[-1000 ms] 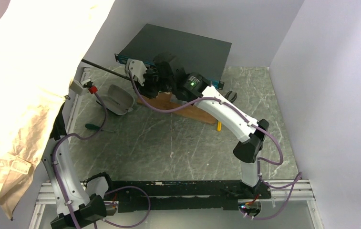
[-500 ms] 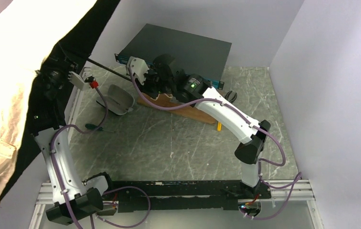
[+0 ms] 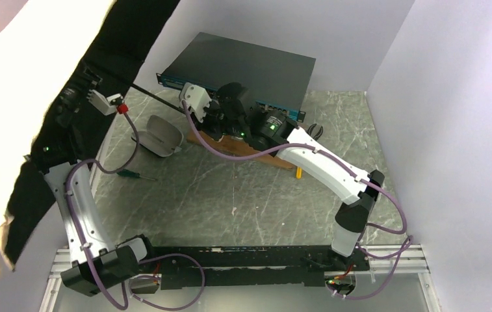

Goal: Open the umbrella

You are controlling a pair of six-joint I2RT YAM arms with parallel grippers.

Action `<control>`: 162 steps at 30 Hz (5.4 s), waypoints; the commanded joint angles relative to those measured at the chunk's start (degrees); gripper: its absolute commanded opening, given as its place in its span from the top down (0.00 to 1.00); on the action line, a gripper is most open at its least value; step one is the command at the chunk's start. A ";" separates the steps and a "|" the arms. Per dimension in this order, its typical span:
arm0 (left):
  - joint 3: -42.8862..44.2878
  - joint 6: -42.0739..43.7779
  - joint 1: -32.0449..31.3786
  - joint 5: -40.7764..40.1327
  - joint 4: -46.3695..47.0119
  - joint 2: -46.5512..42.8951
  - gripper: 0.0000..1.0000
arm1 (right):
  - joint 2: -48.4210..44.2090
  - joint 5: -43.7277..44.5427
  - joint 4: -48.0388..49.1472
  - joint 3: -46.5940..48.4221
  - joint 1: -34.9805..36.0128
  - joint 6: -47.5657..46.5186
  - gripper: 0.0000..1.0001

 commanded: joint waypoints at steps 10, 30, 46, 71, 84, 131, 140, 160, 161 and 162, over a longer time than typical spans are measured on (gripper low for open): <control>11.49 1.67 8.63 -27.34 14.61 10.24 0.75 | -7.72 -0.35 -15.25 -7.24 -0.48 -4.79 1.00; -6.95 8.00 8.69 1.41 -13.43 -8.58 0.40 | -4.21 -11.80 -6.18 3.28 -0.43 4.70 1.00; -8.89 16.61 4.38 4.82 -31.39 -12.89 0.63 | -4.84 -16.68 -4.82 1.21 -0.11 3.88 1.00; -8.84 11.64 4.26 1.26 -21.11 -10.11 0.80 | -9.24 -24.57 -15.15 -2.82 -2.59 -0.18 0.02; -7.99 8.01 4.26 3.99 -23.09 -13.75 0.79 | -4.34 -14.75 -0.47 -8.67 -2.48 4.57 0.20; -20.03 -8.14 2.94 12.09 -2.67 -20.61 0.36 | -9.49 -18.38 4.83 -12.24 -1.11 12.84 1.00; -19.21 -6.00 2.94 4.57 -1.13 -16.74 0.47 | -12.71 -18.97 5.57 -15.27 -1.02 11.47 1.00; -15.12 3.99 3.37 5.09 -28.74 -17.26 0.35 | -14.38 -15.70 8.37 -16.29 -1.11 10.55 1.00; -16.10 3.45 3.35 4.81 -26.27 -17.38 0.35 | -14.42 -15.93 8.19 -16.44 -1.09 10.42 1.00; -16.84 3.22 3.37 4.33 -24.31 -17.43 0.36 | -14.41 -16.08 8.01 -16.61 -1.03 10.29 1.00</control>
